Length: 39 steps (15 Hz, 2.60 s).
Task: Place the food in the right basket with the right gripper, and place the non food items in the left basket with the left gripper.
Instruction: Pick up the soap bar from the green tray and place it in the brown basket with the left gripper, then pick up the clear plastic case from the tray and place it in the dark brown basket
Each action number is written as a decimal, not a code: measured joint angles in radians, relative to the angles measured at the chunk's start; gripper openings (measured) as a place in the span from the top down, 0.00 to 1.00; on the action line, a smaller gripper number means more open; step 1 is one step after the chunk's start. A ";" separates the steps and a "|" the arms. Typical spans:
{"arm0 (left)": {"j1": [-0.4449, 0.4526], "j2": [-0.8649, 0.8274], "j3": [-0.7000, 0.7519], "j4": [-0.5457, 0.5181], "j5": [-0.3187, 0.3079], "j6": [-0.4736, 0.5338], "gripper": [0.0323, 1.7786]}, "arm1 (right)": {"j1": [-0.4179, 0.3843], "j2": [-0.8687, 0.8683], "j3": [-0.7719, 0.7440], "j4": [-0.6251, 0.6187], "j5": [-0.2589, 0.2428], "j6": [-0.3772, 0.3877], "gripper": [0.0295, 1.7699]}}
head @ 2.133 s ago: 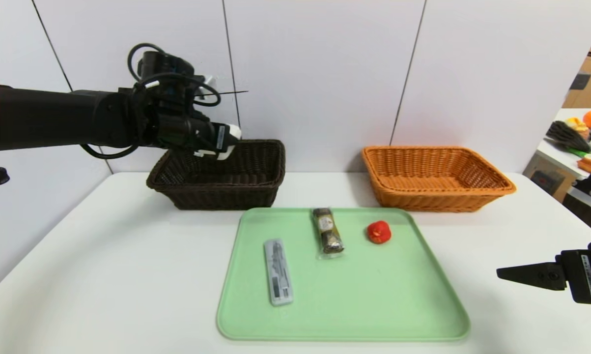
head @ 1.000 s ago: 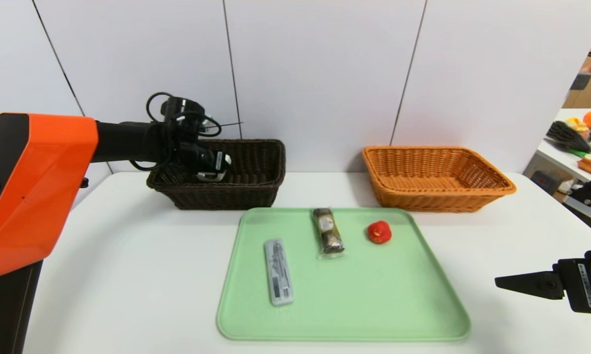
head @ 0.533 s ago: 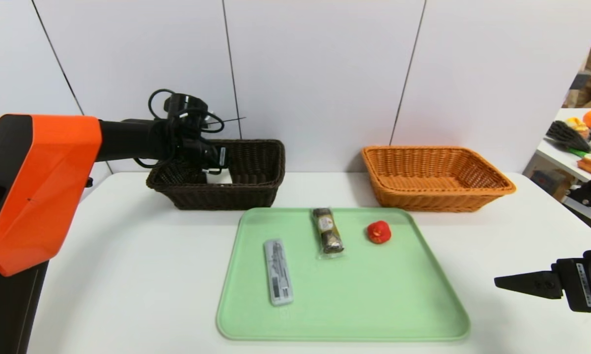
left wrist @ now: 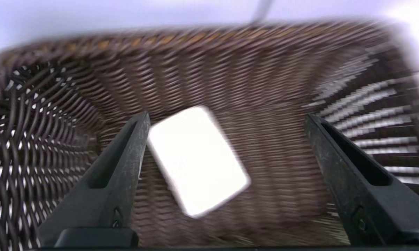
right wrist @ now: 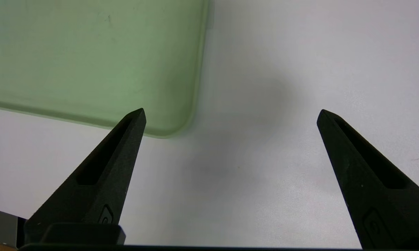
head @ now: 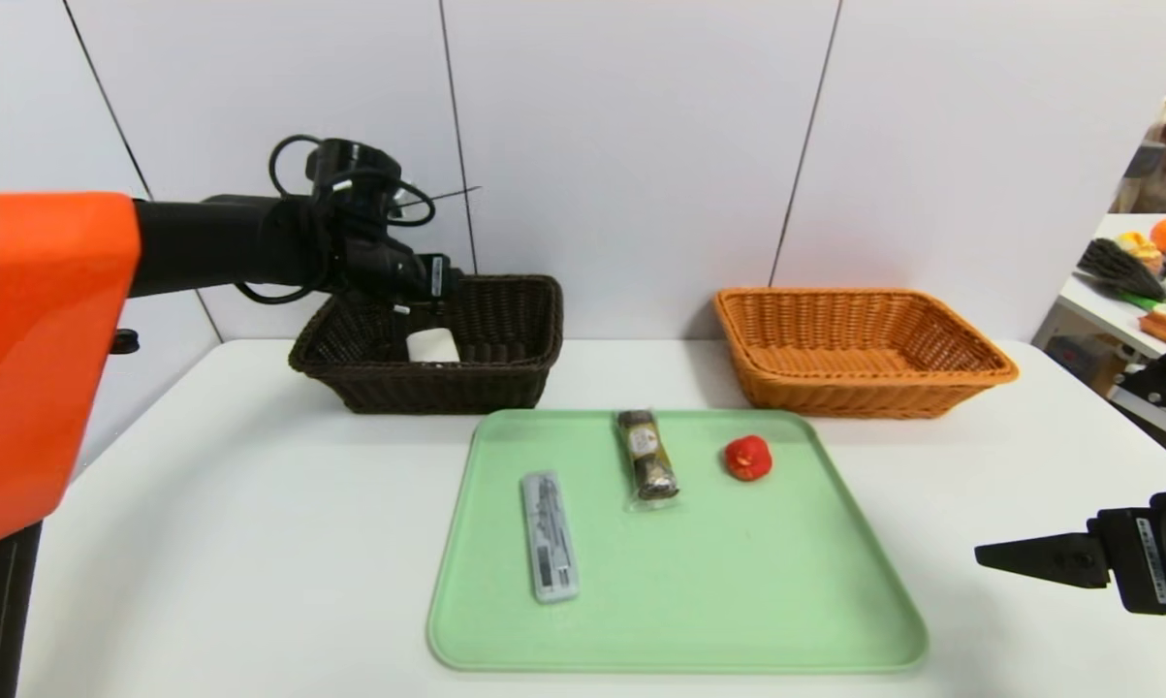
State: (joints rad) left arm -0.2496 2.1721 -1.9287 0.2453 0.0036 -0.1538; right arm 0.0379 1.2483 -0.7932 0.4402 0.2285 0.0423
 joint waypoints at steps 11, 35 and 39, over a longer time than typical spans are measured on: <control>-0.452 -0.212 0.239 0.049 0.498 -0.226 0.06 | 0.000 -0.010 -0.003 0.001 -0.002 0.000 0.04; -0.592 -0.085 0.314 0.439 0.423 -0.762 0.05 | 0.012 -0.010 0.008 0.008 -0.001 0.004 0.04; -0.591 -0.060 0.320 0.440 0.410 -0.766 0.05 | 0.012 -0.013 0.014 0.008 -0.001 0.003 0.04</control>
State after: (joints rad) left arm -0.8409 2.1123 -1.6091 0.6849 0.4136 -0.9202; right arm 0.0500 1.2349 -0.7794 0.4479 0.2270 0.0455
